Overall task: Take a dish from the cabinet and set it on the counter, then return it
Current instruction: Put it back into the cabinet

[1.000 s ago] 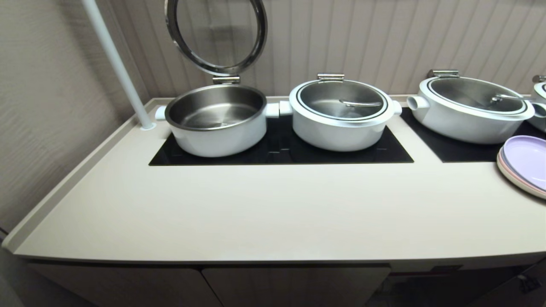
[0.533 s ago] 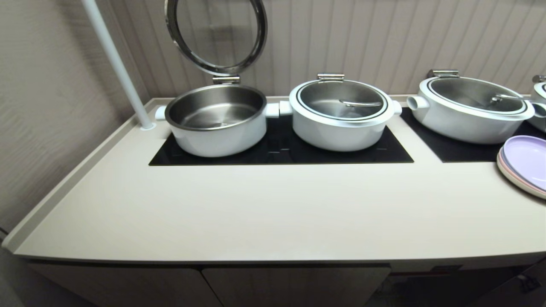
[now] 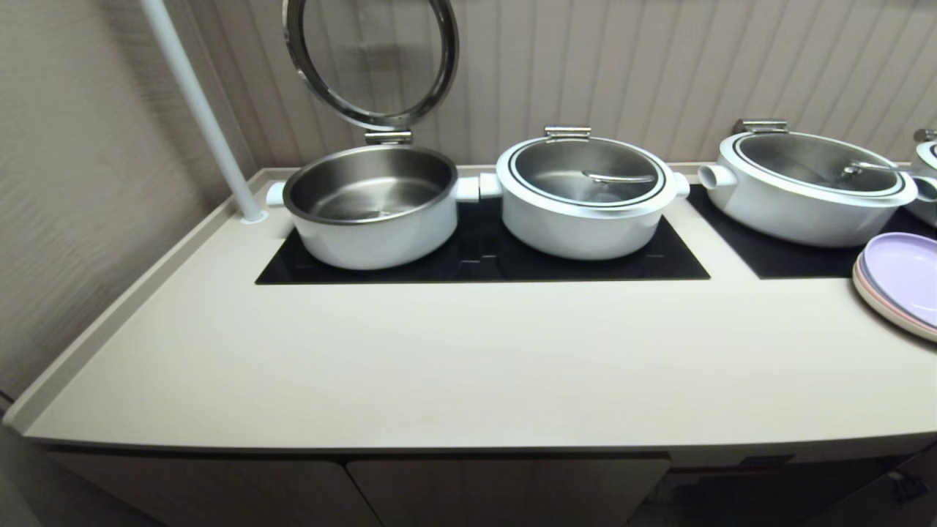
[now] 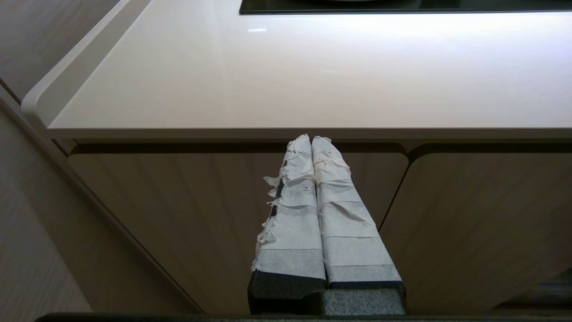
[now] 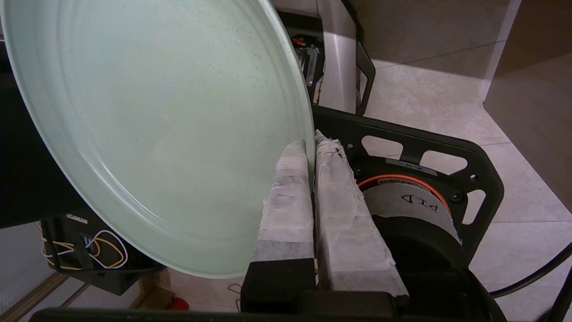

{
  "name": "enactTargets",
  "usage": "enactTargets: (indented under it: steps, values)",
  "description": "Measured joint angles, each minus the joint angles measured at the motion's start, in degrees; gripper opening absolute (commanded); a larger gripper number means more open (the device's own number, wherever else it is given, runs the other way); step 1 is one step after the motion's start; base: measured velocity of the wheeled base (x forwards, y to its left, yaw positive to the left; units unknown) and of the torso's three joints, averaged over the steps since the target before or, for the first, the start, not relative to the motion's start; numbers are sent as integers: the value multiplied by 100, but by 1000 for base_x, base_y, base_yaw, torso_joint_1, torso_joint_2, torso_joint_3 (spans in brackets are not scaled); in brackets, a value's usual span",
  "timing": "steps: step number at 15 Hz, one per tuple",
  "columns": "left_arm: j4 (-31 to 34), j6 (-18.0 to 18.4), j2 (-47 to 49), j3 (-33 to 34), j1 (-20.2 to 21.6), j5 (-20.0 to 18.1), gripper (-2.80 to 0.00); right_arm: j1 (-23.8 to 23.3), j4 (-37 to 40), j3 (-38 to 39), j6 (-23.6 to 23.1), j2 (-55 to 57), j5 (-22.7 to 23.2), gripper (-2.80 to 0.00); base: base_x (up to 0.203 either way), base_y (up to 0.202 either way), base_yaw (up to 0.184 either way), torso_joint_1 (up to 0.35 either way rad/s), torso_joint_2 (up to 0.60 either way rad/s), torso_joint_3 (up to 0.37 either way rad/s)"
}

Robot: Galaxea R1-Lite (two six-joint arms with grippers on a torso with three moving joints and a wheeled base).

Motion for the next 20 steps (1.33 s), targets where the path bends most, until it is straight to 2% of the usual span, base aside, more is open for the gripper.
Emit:
enactTargets:
  steps: [6, 14, 20]
  values:
    - [0, 0, 0, 0, 0, 0, -280, 52, 0, -7, 2, 0, -6, -280, 0, -9, -1, 0, 0, 0]
    - [0, 2, 0, 0, 0, -2, -280, 64, -5, -5, 0, 4, -11, -280, 0, -171, 0, 1, 2, 2]
    - [0, 1, 0, 0, 0, 0, -280, 64, 0, -16, 0, 6, 0, -280, 0, -9, 1, 0, 0, 0]
